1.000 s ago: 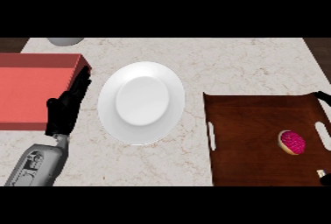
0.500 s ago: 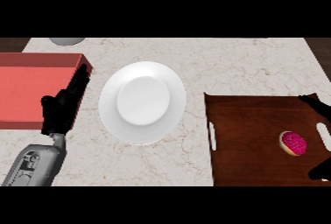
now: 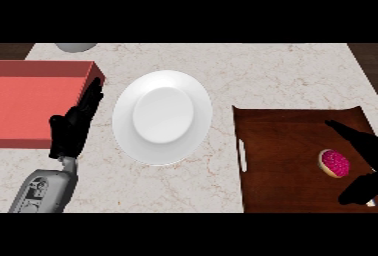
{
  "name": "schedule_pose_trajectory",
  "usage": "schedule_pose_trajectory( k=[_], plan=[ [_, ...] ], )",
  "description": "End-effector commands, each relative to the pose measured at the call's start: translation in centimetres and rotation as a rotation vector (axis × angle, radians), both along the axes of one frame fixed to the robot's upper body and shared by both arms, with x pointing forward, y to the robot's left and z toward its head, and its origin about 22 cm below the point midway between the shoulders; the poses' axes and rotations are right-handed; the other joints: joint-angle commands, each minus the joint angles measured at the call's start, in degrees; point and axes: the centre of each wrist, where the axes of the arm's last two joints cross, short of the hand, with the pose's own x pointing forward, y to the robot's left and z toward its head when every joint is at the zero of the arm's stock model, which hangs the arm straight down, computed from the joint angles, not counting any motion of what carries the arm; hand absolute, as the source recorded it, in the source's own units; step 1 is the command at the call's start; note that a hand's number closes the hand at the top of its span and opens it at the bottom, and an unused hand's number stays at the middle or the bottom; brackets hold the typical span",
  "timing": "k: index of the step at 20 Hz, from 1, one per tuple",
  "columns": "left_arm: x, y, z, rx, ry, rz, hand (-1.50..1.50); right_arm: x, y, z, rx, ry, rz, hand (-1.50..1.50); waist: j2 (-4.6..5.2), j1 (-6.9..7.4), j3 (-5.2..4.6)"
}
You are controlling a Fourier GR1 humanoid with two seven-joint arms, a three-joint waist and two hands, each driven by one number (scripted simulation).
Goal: Pick the cupcake from the tray and place it in the plate
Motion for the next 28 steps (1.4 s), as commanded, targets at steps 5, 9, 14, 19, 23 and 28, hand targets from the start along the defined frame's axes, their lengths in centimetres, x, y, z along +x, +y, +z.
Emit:
schedule_pose_trajectory(
  k=[5, 9, 14, 19, 23, 28],
  plan=[
    [-0.1, 0.7, -1.3, -0.009, -0.005, 0.003, 0.0, 0.2, -0.1, -2.7, -0.022, 0.064, -0.004, -1.5, -0.04, -0.23, -0.01],
    [1.4, -0.2, 2.0, 0.008, -0.012, -0.003, 0.0, 0.6, -1.9, -4.3, -0.016, 0.047, -0.025, -1.5, -0.02, -0.19, 0.01],
    [0.4, 0.0, -0.3, 0.001, 0.003, -0.003, 0.0, 1.1, -0.8, -3.5, -0.046, -0.047, 0.016, 1.5, -0.06, -0.2, -0.01],
    [1.4, 1.2, -0.6, 0.003, -0.001, 0.001, 0.0, 1.9, -1.6, -4.1, -0.043, -0.072, 0.005, 1.5, -0.03, -0.21, -0.01],
    [-0.3, -0.1, 0.6, -0.001, 0.001, 0.004, 0.0, 1.1, -0.3, -5.4, -0.055, -0.113, 0.015, 1.5, -0.09, -0.17, 0.0],
    [0.8, 0.9, 1.0, 0.01, -0.015, -0.008, 0.0, 3.4, 7.5, -5.5, -0.142, -0.152, 0.034, 1.5, -0.03, 0.05, -0.01]
  ],
)
